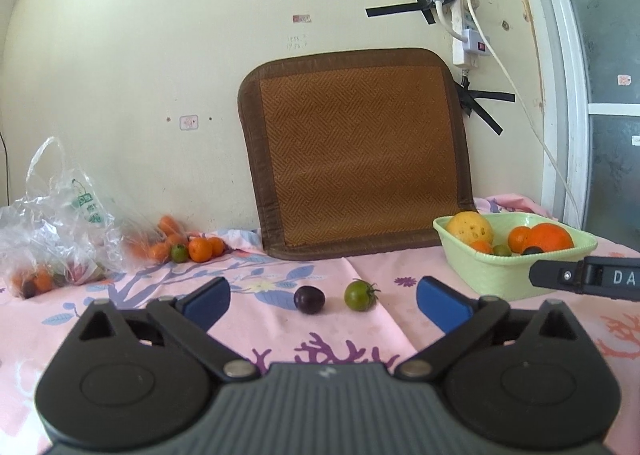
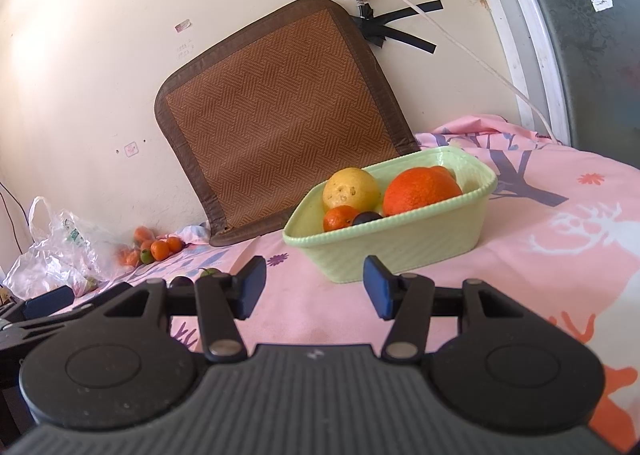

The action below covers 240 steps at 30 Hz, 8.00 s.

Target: Organize fruits

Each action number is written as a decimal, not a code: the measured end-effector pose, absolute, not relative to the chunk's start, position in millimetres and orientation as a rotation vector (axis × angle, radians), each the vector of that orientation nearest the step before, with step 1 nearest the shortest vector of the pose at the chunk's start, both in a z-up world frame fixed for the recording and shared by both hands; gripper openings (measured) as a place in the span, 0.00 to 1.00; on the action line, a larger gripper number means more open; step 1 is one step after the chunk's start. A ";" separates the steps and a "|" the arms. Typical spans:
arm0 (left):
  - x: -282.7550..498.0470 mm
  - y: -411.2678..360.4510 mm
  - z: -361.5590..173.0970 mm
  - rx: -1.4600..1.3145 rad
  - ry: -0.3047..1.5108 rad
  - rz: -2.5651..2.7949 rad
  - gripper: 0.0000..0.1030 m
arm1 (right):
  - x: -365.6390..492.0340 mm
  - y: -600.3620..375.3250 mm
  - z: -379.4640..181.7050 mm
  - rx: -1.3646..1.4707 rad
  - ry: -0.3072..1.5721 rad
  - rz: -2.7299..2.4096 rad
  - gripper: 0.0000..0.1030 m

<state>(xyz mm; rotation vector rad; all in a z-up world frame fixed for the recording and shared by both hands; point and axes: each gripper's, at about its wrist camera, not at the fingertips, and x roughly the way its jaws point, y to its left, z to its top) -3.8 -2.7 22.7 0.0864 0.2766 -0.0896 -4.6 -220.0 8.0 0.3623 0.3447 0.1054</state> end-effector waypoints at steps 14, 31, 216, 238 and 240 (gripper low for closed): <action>-1.1 8.9 21.2 0.015 0.320 -0.116 1.00 | -3.3 -216.8 7.8 0.353 0.349 0.111 0.55; 5.7 43.7 29.6 -0.095 0.296 0.125 1.00 | 6.7 -198.3 12.3 0.234 0.404 0.208 0.55; 24.0 -40.8 8.9 0.104 0.575 -0.067 0.71 | -8.9 -261.1 9.7 0.493 0.376 0.034 0.58; 25.4 -38.9 8.1 0.087 0.594 -0.094 0.80 | -10.0 -259.9 11.2 0.479 0.374 0.037 0.58; 25.1 -39.5 8.2 0.088 0.595 -0.097 0.80 | -10.0 -259.6 11.2 0.476 0.373 0.037 0.58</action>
